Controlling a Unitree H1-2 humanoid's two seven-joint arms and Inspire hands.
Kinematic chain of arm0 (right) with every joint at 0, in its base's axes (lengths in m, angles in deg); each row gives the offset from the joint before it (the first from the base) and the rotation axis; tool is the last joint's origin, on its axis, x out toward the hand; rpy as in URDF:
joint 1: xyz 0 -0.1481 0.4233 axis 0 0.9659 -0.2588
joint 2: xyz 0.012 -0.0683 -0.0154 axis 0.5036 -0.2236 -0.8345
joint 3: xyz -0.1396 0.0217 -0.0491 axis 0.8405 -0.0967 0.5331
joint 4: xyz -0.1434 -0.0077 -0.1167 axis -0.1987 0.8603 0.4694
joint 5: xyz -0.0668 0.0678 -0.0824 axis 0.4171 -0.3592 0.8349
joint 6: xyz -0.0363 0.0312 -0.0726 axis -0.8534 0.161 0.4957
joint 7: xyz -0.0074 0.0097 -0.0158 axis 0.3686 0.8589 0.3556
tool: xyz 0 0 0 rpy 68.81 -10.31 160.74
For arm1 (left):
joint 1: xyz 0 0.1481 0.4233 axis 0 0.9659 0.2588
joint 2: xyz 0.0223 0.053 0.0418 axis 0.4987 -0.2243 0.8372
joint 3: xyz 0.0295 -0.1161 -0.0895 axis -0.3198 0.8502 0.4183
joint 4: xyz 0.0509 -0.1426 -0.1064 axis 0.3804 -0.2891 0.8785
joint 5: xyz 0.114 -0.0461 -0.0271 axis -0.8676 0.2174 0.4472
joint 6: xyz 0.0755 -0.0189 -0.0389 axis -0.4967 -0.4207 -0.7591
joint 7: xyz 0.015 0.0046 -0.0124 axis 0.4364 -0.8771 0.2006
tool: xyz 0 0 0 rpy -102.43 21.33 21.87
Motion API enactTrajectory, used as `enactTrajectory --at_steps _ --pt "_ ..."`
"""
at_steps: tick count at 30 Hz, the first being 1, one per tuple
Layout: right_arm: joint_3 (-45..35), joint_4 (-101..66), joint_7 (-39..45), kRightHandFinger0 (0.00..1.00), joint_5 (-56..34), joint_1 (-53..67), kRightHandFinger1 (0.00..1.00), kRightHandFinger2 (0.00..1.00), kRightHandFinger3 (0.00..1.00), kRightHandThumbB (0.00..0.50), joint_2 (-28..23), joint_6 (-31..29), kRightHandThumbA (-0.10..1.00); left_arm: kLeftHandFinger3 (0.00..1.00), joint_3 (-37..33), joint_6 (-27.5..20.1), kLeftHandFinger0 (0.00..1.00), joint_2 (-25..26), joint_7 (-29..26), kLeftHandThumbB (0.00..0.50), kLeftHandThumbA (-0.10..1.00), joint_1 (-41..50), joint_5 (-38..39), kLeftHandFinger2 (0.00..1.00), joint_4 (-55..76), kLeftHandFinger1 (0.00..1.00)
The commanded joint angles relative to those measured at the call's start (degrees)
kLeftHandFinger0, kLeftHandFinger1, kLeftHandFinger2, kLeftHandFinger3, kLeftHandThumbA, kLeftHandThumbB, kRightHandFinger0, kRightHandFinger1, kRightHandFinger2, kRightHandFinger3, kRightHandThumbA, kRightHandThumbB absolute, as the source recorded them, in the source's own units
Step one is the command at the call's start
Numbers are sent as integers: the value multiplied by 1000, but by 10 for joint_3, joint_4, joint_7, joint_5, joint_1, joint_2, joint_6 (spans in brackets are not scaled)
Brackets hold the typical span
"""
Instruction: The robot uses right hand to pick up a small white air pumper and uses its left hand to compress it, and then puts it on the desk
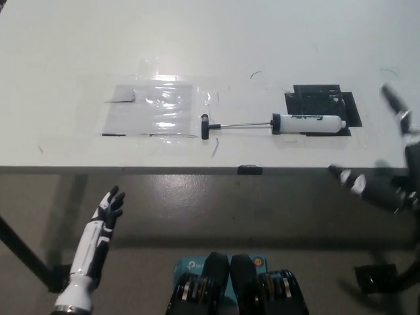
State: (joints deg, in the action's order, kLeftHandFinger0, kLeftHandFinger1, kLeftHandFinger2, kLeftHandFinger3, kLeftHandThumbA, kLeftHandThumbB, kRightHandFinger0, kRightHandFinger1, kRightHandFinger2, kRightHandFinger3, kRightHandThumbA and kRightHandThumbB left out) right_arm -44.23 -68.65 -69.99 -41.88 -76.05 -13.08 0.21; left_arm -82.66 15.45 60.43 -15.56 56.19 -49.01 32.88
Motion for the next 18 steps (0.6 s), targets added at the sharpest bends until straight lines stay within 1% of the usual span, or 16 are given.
enactTrajectory --at_steps 1,3,4,7,9,10,11,12,14,15,16,18 --pt "0 2 62 1000 -24 -72 1000 1000 1000 194 -39 86 907 1000 -5 -20 1000 2 -1 212 1000 -8 -6 1000 4 1000" --pt "9 28 79 1000 -32 -103 1000 1000 1000 193 -54 87 842 1000 -5 -24 1000 4 -1 207 1000 -10 -7 1000 2 1000" --pt "24 59 102 1000 -25 -137 1000 1000 1000 194 -71 94 839 1000 -5 -27 1000 6 -1 205 1000 -12 -7 1000 -3 1000" --pt "46 106 135 1000 -29 -186 1000 1000 1000 207 -88 118 840 1000 -4 -30 1000 6 -2 206 1000 -12 -6 1000 -5 1000" --pt "66 154 163 1000 -32 -227 1000 1000 1000 184 -101 122 796 1000 -4 -26 1000 8 1 213 1000 -11 -3 1000 -2 1000" --pt "80 190 180 1000 -27 -252 1000 1000 1000 208 -107 122 812 1000 -3 -22 1000 7 1 220 1000 -10 -2 1000 -1 1000" --pt "92 214 193 1000 -22 -270 1000 1000 1000 231 -113 122 840 1000 -4 -24 1000 8 2 218 1000 -10 -2 1000 0 1000" --pt "101 230 202 1000 -20 -282 1000 1000 1000 243 -117 122 853 1000 -4 -25 1000 8 2 217 1000 -10 -2 1000 -1 1000" --pt "132 276 240 1000 -10 -322 1000 1000 1000 281 -127 134 944 1000 -2 -27 1000 9 1 214 1000 -9 -2 1000 0 1000" --pt "144 295 249 1000 -5 -336 1000 1000 1000 280 -130 131 966 1000 -2 -27 1000 9 1 212 1000 -9 -1 1000 -1 1000" --pt "155 319 258 1000 -1 -351 1000 1000 1000 298 -132 127 990 1000 -1 -21 1000 8 1 214 1000 -9 0 1000 2 1000" --pt "185 374 280 1000 15 -390 1000 1000 1000 343 -135 121 1000 1000 -1 -18 1000 8 1 211 1000 -8 -1 1000 5 1000"
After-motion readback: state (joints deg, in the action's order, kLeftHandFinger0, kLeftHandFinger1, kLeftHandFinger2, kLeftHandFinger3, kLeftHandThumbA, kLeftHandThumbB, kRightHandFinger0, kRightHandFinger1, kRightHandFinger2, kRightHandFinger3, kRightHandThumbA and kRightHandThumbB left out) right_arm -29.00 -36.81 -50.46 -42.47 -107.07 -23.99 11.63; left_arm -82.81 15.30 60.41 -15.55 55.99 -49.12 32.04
